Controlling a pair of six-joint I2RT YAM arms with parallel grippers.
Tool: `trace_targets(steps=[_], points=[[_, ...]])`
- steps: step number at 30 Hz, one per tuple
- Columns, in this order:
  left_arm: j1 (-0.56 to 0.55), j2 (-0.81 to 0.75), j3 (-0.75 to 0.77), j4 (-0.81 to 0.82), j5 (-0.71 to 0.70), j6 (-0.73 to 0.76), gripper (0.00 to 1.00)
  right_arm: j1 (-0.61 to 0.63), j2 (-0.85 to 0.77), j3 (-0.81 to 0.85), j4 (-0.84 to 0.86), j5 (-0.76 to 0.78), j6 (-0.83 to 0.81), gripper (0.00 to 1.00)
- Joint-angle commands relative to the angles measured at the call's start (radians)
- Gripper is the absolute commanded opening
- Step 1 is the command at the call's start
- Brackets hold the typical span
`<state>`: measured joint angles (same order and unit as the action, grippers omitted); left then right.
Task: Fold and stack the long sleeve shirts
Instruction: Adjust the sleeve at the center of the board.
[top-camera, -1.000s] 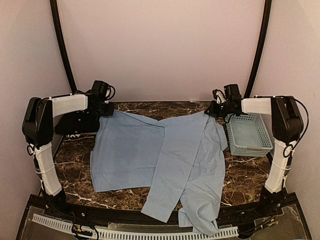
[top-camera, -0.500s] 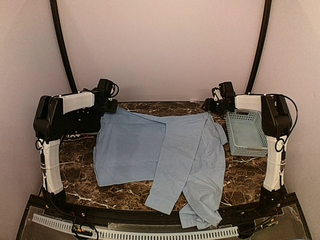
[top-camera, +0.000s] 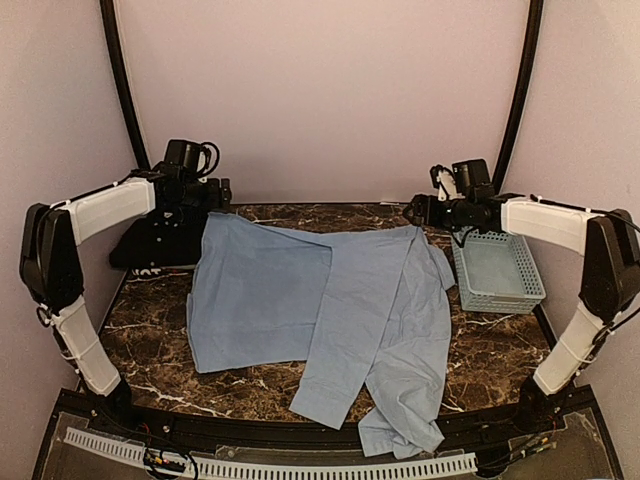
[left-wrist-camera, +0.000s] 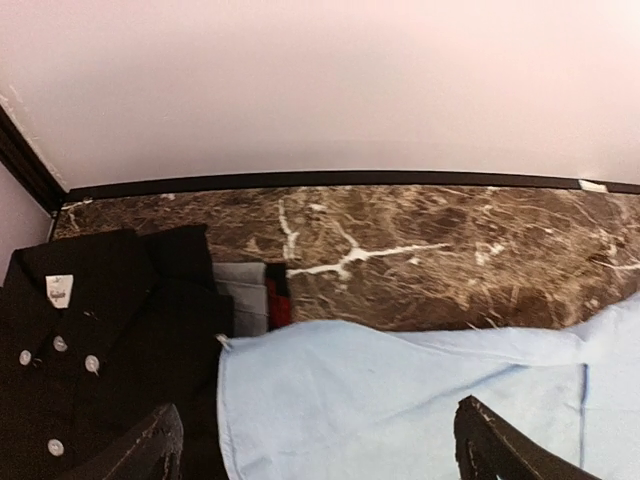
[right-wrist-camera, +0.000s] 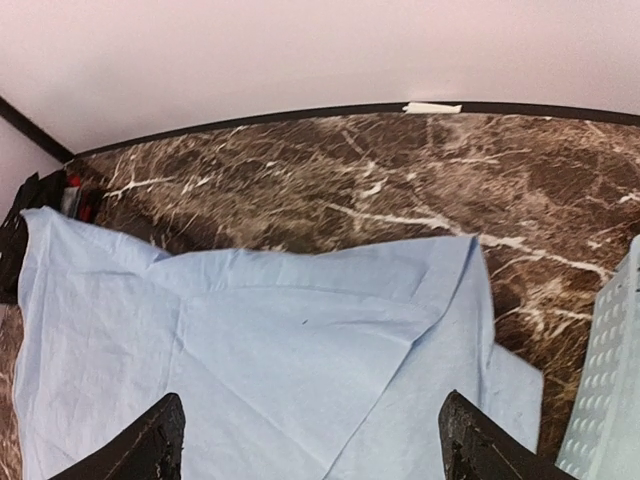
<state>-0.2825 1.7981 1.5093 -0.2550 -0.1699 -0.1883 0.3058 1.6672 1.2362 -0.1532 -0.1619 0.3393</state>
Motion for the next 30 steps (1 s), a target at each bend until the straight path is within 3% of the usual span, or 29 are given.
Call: trace_targets(steps=[1, 7, 10, 14, 21, 30], points=[[-0.103, -0.159, -0.178, 0.022, 0.185, -0.041, 0.91, 0.058, -0.074, -0.097, 0.020, -0.021, -0.010, 0.84], [-0.318, -0.329, -0.479, 0.118, 0.397, -0.169, 0.81, 0.123, -0.177, -0.234, 0.035, -0.074, 0.002, 0.82], [-0.419, -0.397, -0.641, 0.196, 0.431, -0.273, 0.76, 0.163, -0.203, -0.285, 0.024, -0.065, 0.007, 0.82], [-0.558, -0.452, -0.744, 0.191, 0.401, -0.367, 0.72, 0.180, -0.242, -0.358, 0.032, -0.051, 0.030, 0.82], [-0.787, -0.343, -0.695, 0.137, 0.280, -0.406, 0.73, 0.187, -0.276, -0.441, 0.084, -0.064, 0.069, 0.81], [-0.966, -0.115, -0.522, -0.055, 0.072, -0.407, 0.76, 0.188, -0.300, -0.475, 0.088, -0.058, 0.070, 0.81]])
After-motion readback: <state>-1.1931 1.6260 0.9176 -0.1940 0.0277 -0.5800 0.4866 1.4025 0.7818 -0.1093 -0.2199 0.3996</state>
